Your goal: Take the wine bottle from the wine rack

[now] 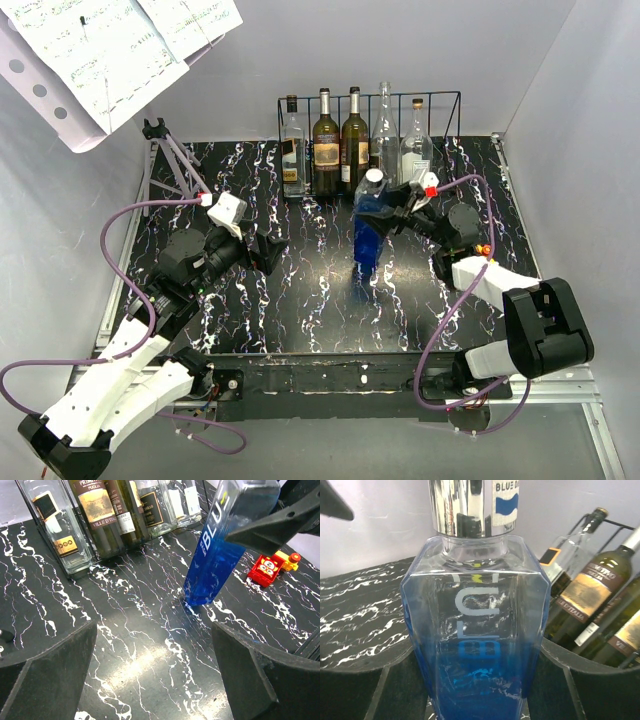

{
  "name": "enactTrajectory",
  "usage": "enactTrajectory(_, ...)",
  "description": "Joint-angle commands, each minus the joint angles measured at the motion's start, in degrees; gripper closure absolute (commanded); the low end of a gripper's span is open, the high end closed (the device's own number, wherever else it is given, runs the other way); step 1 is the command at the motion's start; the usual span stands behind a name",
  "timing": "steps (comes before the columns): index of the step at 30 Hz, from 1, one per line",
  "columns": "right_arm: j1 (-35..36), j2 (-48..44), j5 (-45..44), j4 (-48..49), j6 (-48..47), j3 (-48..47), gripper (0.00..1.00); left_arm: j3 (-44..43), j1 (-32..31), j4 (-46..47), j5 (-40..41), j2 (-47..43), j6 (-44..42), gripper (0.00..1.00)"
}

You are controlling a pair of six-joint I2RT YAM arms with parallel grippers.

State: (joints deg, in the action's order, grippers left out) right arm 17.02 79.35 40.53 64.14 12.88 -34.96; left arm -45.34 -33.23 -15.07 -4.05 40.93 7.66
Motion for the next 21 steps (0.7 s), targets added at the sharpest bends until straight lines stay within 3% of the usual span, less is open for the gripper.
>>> enactTrajectory(1,1.61,-2.36,2.53,23.40,-3.65,1.12,0.99,0.17,-0.25,-0.49,-0.51,-0.85,-0.54,0.02)
enactTrajectory(7,2.50,-3.94,3.15,23.49,-5.06,4.37,0.98,0.08,-0.25,-0.49,-1.13,-0.41,-0.54,0.02)
enactTrajectory(9,2.67,-4.38,2.97,23.40,-5.41,5.77,0.94,0.08,-0.25,-0.40,-1.22,-0.32,-0.45,0.02)
enactTrajectory(14,2.58,-5.78,1.92,23.40,-6.20,9.38,0.75,0.08,-0.25,-0.40,-1.13,-0.23,-0.45,0.02)
enactTrajectory(18,2.58,-7.28,1.04,23.40,-6.38,10.96,0.44,0.17,-0.25,-0.40,-1.13,-0.15,-0.54,0.02)
enactTrajectory(21,2.58,-8.25,0.43,23.40,-6.56,11.67,0.37,0.17,-0.25,-0.40,-1.04,-0.15,-0.54,0.02)
